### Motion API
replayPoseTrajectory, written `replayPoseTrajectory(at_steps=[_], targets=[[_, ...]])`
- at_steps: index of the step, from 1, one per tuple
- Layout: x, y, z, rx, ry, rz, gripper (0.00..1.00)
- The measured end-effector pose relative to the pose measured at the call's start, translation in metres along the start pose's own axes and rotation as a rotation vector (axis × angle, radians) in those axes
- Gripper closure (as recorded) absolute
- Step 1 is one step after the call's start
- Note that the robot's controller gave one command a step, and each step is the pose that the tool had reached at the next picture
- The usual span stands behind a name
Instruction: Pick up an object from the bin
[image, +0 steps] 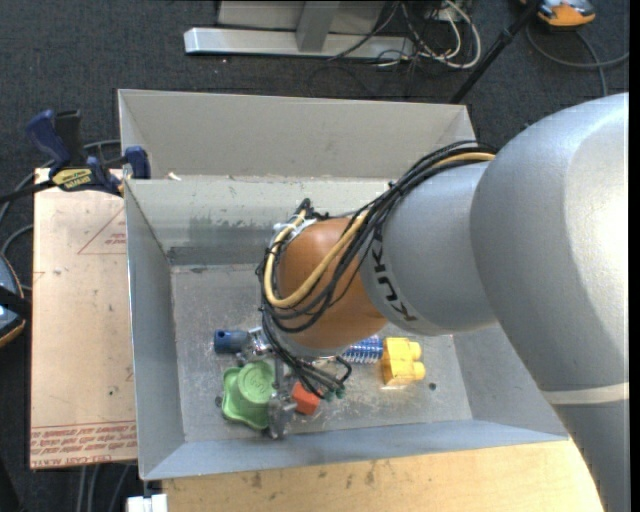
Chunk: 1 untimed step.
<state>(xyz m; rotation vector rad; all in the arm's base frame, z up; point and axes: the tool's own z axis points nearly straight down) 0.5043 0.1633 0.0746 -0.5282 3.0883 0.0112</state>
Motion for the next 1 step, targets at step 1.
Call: replayPoseTrajectory(at_steps=[1], targets=[[0.0055, -0.0031, -0.1358, 0.005, 0.001, -0.234, 1.00]])
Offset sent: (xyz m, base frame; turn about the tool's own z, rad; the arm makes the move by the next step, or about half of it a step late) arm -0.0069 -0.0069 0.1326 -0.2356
